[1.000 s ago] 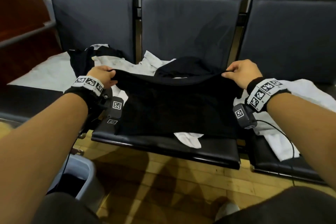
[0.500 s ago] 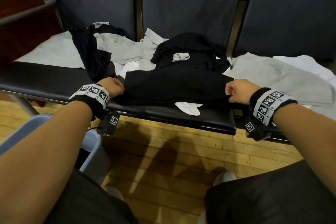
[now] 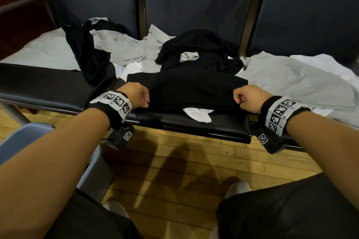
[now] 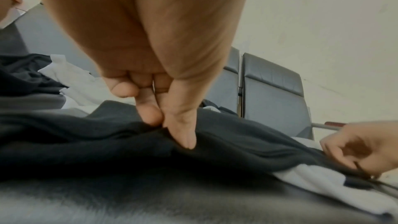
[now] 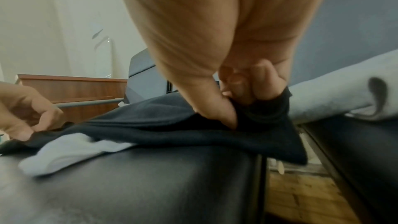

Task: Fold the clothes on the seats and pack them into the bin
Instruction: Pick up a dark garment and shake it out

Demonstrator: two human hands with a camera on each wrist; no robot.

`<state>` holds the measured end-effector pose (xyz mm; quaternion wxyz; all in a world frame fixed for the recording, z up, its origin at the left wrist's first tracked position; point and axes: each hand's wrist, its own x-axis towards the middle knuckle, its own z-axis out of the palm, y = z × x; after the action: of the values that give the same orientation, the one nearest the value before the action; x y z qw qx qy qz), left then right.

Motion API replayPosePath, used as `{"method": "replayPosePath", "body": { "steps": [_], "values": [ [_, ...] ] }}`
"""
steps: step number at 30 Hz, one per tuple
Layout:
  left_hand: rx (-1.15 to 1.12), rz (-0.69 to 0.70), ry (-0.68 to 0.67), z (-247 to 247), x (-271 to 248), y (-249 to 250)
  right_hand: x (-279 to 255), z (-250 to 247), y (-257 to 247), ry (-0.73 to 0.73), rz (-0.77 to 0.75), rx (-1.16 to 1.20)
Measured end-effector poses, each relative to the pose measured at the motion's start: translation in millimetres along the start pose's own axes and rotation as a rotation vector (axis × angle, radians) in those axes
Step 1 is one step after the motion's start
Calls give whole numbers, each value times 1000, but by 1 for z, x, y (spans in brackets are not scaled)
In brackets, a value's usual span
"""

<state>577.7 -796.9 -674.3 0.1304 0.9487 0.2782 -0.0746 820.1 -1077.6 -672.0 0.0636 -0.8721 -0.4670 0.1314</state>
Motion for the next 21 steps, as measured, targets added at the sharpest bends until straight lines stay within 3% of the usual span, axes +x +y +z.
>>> {"method": "replayPosePath", "body": {
  "steps": [5,9,11,15,21],
  "values": [
    [-147,-4,-24,-13,-1,-11,-1,-14,-12,-159,35,-75],
    [-240,-255,179,-19,10,-27,19,-20,-44,103,19,97],
    [-214,-386,168,-19,20,-35,32,-14,-66,142,6,107],
    [-281,-528,72,-13,35,-35,55,9,-103,40,-23,120],
    [-221,-571,48,-8,46,-37,73,32,-115,-149,49,-19]
  ]
}}
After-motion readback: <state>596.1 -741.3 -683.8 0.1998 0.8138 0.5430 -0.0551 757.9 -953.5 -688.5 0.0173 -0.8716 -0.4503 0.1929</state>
